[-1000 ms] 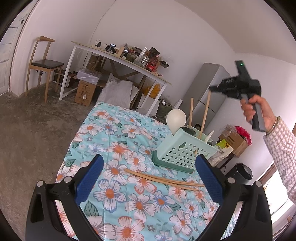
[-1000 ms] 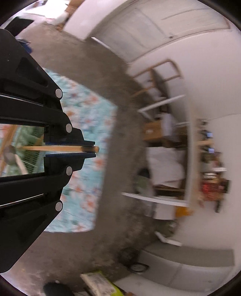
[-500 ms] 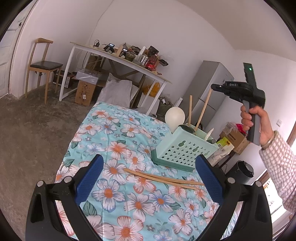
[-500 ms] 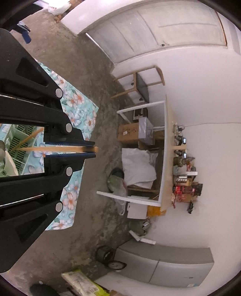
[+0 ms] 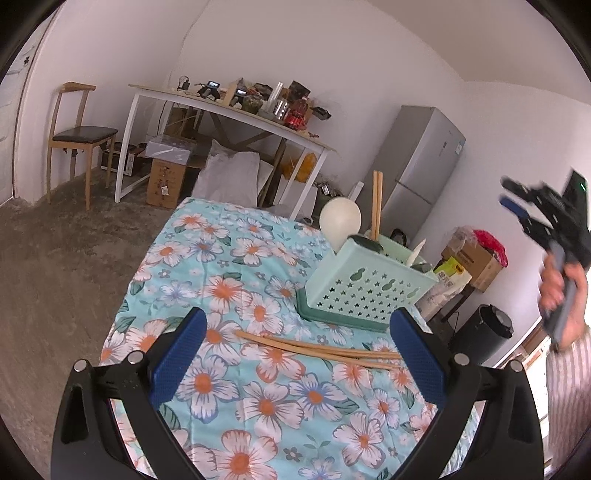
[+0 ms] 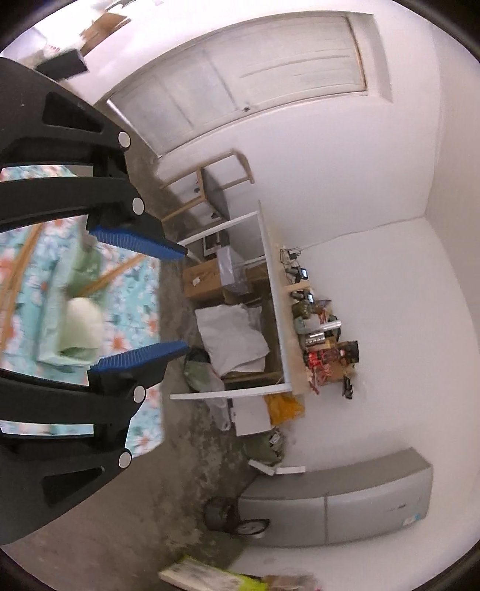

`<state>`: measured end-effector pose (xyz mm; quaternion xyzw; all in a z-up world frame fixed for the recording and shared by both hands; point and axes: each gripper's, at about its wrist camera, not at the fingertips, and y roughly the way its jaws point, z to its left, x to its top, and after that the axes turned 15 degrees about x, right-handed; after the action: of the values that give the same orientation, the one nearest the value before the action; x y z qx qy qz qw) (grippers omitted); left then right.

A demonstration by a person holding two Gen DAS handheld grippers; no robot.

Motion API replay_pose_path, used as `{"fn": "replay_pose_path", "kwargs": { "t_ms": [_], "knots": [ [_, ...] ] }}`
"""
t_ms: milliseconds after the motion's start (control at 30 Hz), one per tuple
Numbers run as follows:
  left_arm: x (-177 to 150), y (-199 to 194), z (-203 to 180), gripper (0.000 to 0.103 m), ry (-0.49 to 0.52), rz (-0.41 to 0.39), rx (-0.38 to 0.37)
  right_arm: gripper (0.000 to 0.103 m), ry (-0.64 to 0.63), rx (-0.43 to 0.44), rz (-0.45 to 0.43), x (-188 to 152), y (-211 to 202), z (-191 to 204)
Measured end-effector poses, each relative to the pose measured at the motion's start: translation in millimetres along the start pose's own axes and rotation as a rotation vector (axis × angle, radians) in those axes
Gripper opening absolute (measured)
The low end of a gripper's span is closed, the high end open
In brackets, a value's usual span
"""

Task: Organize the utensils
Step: 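Move both open tools down to the remaining chopsticks on the bed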

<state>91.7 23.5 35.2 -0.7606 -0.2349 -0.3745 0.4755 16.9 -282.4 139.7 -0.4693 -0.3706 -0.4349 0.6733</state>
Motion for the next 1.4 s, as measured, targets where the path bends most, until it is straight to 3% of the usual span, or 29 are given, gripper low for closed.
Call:
{"fn": "replay_pose_path", "kwargs": {
  "t_ms": [267, 367, 400, 467, 533, 700, 867, 1033, 1167, 1233, 1400],
  "knots": [
    [-15.3, 40.8, -20.5, 0.097, 0.037, 0.134, 0.033, 0.050, 0.148, -0.053, 0.330, -156.7, 35.8, -18.2],
    [-20.7, 60.2, -21.7, 0.096, 0.000, 0.201, 0.013, 0.050, 0.184, -0.059, 0.378, -193.8, 46.6, -16.7],
    [-22.1, 68.9, -21.5, 0.091, -0.024, 0.231, -0.001, 0.050, 0.193, -0.057, 0.385, -203.4, 48.4, -15.3],
    [-23.8, 83.3, -20.5, 0.083, -0.071, 0.283, -0.020, 0.050, 0.202, -0.047, 0.400, -214.7, 51.4, -14.4],
    [-25.6, 99.8, -16.4, 0.068, -0.147, 0.350, -0.036, 0.050, 0.205, -0.031, 0.415, -222.2, 52.7, -11.8],
    [-34.1, 133.7, 0.8, 0.052, -0.399, 0.479, -0.092, 0.050, 0.197, -0.007, 0.422, -235.2, 47.0, -19.5],
    [-45.7, 154.8, 12.4, 0.038, -0.559, 0.553, -0.077, 0.050, 0.256, 0.006, 0.413, -243.4, 36.5, -38.6],
    [-47.4, 160.7, 18.3, 0.026, -0.628, 0.564, -0.052, 0.050, 0.295, 0.039, 0.398, -246.1, 31.6, -47.6],
    [-50.3, 160.2, 21.7, 0.023, -0.667, 0.566, -0.029, 0.050, 0.297, 0.055, 0.394, -245.7, 30.2, -49.2],
    [-50.9, 158.3, 21.8, 0.013, -0.662, 0.564, -0.004, 0.050, 0.302, 0.063, 0.391, -245.7, 29.0, -50.1],
    [-53.8, 146.6, 21.3, 0.012, -0.655, 0.540, 0.008, 0.050, 0.312, 0.075, 0.382, -247.0, 27.0, -52.5]
  ]
}}
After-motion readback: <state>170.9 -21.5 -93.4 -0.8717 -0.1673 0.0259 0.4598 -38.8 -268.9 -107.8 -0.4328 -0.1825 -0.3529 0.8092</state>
